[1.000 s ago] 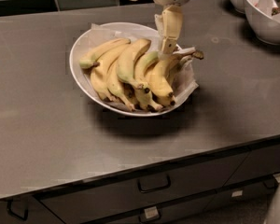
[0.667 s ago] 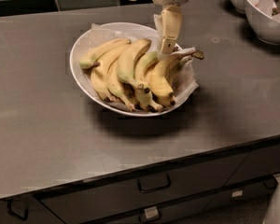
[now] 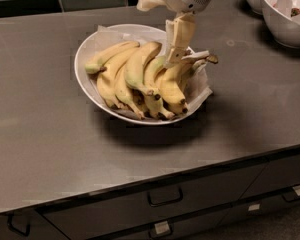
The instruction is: Pick banana from white bowl
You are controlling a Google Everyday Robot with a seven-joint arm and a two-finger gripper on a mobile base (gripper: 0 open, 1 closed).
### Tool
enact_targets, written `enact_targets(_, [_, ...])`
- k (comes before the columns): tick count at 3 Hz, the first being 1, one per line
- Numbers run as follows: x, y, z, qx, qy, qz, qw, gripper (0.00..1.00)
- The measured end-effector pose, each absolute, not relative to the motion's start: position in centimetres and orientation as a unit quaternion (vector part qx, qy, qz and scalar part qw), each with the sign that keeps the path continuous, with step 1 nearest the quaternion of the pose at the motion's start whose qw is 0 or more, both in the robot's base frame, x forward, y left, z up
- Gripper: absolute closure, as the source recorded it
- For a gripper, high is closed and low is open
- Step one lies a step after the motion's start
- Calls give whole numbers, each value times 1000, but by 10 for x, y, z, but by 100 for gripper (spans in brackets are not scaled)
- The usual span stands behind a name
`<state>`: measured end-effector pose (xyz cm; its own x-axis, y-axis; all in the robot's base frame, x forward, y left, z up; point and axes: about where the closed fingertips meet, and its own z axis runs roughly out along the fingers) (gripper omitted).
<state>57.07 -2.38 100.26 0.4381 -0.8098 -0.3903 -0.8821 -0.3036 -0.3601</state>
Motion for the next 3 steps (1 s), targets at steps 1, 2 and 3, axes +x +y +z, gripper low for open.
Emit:
enact_targets(1, [562, -20, 1001, -804, 526, 76, 267, 19])
enact_targets(2, [562, -15, 999, -809, 522, 93, 255, 22])
enact_targets(3, [565, -13, 996, -814, 513, 121, 244, 22])
